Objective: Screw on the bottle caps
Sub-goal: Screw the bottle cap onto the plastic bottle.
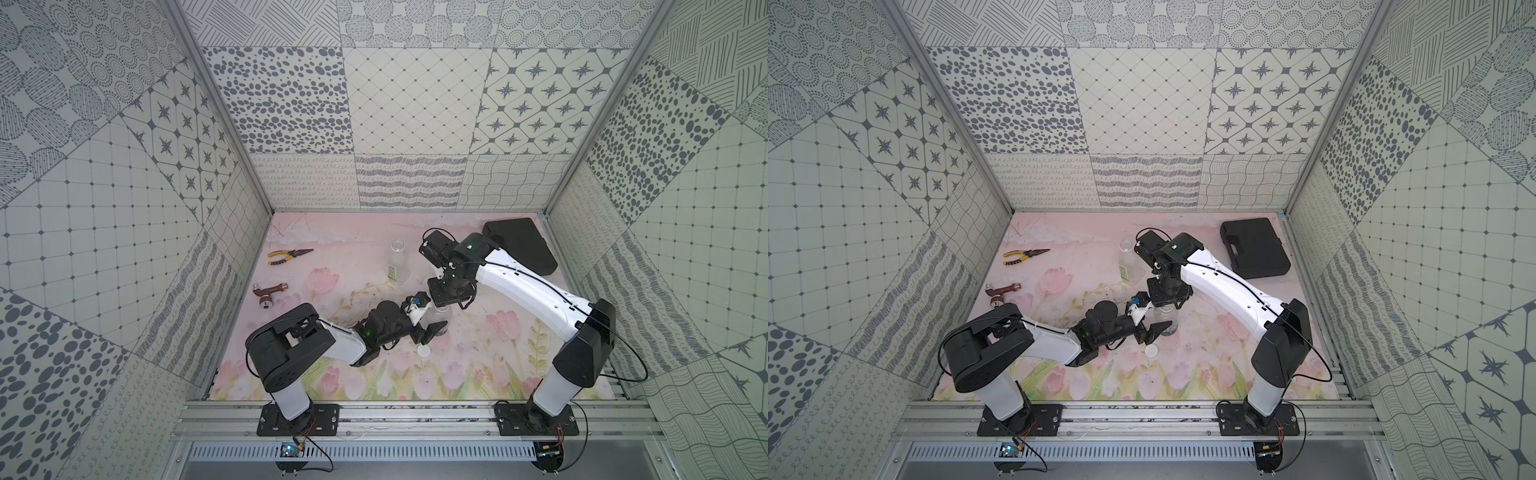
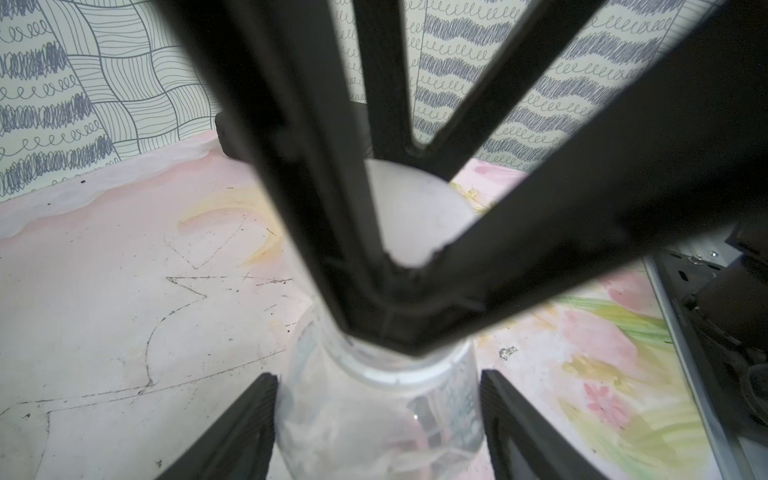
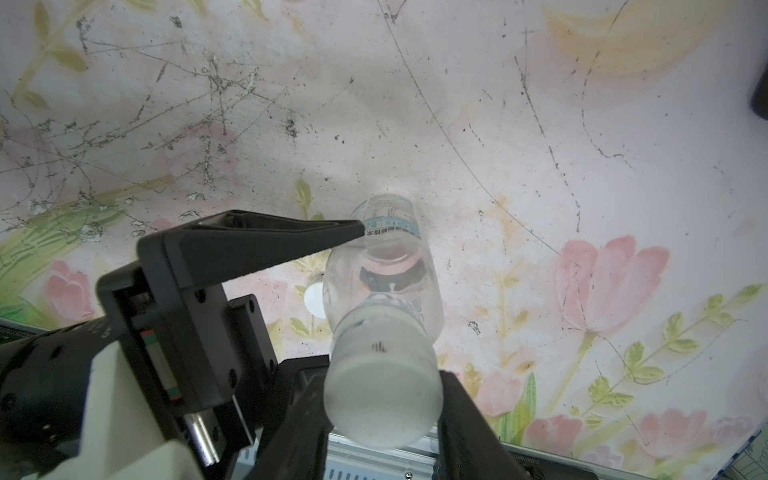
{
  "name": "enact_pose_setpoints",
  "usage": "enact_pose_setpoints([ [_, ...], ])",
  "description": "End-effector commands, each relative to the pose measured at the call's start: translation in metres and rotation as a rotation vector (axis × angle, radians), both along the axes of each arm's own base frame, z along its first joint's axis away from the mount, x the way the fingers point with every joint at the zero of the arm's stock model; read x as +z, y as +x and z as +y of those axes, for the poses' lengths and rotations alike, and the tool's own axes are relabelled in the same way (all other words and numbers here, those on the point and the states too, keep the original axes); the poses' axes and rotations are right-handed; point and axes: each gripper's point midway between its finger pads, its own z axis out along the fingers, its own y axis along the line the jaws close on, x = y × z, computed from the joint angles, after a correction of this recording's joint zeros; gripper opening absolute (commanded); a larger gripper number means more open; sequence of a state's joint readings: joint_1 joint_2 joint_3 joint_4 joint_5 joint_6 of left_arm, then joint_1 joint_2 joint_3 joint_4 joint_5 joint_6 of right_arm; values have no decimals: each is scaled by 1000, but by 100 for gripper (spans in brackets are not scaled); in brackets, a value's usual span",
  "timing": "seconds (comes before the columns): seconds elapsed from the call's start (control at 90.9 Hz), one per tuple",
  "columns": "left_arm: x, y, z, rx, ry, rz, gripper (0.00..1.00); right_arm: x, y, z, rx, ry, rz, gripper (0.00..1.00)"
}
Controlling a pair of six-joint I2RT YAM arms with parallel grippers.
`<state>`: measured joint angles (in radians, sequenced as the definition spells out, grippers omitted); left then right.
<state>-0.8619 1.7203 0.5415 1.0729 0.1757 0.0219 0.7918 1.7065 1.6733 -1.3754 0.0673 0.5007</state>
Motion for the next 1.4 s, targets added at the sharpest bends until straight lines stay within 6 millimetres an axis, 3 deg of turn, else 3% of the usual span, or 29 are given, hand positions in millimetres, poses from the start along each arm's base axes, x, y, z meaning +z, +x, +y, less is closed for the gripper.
enact_pose_setpoints([
  [0.0, 13, -2, -6, -37, -43, -31, 78, -7, 1, -1, 4, -21, -4, 42],
  [0.209, 14, -3, -7, -44, -39, -30, 77, -17, -2, -6, 3, -56, 17, 42],
  [0.782, 10, 0, -9, -40, -22, -19, 70, -6, -12, -6, 15, -38, 11, 39],
  [1.057, 10, -1, -7, -35, -30, -23, 71, -4, -20, 3, 11, 33, 40, 39],
  [1.387, 11, -3, -6, -43, -56, -28, 75, -2, -14, 0, -9, 22, 19, 39],
])
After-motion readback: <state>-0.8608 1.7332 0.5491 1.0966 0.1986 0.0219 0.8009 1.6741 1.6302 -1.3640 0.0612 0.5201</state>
